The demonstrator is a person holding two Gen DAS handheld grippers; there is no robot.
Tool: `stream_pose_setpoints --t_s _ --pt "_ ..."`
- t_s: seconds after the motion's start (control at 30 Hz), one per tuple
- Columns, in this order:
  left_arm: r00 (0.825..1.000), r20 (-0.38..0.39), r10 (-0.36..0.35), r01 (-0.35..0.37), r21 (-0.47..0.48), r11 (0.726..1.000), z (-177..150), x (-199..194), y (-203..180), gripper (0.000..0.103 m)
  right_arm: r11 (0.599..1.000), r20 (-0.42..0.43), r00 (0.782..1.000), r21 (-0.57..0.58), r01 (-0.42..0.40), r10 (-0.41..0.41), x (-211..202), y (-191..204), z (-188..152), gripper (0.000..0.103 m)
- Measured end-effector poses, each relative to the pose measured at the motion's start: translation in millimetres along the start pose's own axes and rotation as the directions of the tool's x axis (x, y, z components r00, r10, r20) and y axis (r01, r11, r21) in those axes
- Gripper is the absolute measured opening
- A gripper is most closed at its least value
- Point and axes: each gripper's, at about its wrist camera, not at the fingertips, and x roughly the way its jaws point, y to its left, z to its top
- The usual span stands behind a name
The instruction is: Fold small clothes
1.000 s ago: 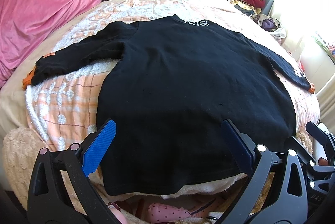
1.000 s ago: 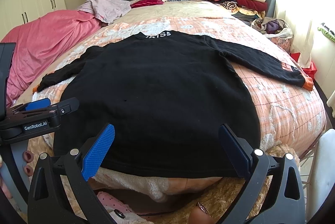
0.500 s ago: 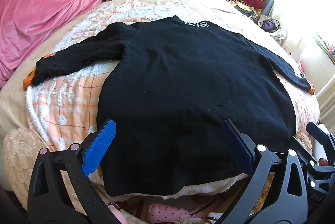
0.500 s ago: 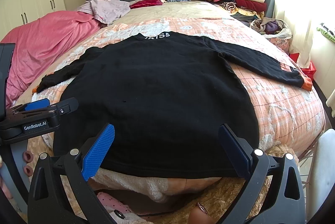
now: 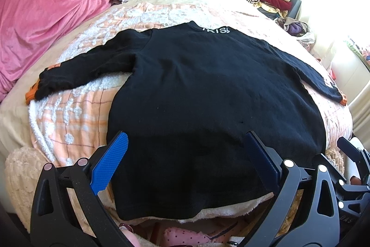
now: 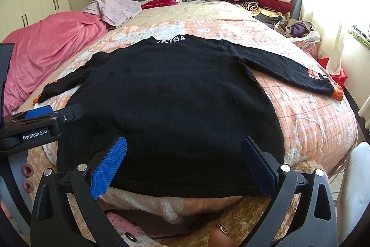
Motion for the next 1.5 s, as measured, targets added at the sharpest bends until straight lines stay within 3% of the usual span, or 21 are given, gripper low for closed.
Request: stream_pose_setpoints --t_s 0.57,1.5 --pt "1.0 -0.01 -0.019 0.019 0.01 1.0 15.7 13.3 -7.3 0.094 1.0 0.007 1.0 0.007 0.02 -0.02 6.8 -8.2 19.9 0.099" --pt "0.999 -0.022 -0.027 0.028 0.055 0.998 83.2 57.2 -31.3 0.094 0.991 0.023 0.999 0.128 0.044 -0.048 46.6 -51.8 75.3 0.099"
